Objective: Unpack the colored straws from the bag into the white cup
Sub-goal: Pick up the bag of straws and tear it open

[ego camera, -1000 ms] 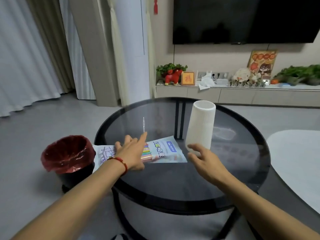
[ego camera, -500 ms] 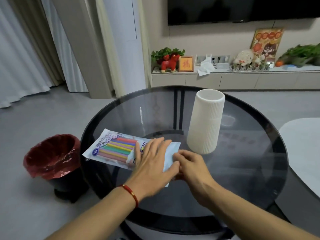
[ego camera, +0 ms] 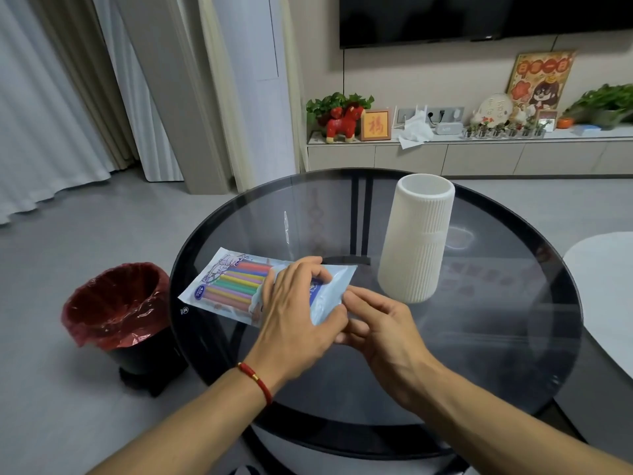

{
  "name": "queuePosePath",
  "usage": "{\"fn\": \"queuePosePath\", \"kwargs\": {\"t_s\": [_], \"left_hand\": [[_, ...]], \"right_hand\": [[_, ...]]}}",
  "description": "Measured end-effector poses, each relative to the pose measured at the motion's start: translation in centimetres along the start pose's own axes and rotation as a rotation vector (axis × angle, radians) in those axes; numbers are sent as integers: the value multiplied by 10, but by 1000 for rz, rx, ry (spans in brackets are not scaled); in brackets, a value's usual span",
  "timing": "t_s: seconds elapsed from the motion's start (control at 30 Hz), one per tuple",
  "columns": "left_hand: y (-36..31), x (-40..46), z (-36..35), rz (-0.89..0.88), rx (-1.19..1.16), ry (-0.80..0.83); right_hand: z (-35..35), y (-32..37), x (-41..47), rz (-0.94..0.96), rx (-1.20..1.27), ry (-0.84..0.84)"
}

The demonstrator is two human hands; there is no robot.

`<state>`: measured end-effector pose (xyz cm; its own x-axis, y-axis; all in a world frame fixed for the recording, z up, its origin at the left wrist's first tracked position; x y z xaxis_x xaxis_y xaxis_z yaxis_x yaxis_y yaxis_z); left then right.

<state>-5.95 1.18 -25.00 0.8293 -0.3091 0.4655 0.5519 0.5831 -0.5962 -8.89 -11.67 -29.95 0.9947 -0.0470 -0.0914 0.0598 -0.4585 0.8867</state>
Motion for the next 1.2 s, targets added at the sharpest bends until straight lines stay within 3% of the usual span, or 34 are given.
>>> {"fn": "queuePosePath", "kwargs": {"t_s": [0.3, 0.5, 0.67, 1.2], "left_hand": [[-3, 0, 1, 66, -98, 25], [0, 2, 5, 96, -131, 66], [2, 5, 11, 88, -142, 74], [-1, 6, 22, 34, -114, 99]], "right_hand": [[0, -5, 1, -46, 142, -57], [2, 0, 4, 14, 53, -68], [-4, 6, 2, 61, 44, 50], [-6, -1, 2, -98, 195, 98]]}}
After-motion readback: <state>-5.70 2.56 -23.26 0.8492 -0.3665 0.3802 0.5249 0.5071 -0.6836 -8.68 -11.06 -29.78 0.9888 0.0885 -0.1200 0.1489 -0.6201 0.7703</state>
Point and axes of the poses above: each hand's wrist, its own x-axis towards the middle knuckle, its own z-axis out of the back of the hand, y = z × x, the point moved 6 cm from there along x, towards the middle knuckle, and after that the axes turned 1 degree about x, right-handed, at the moved point
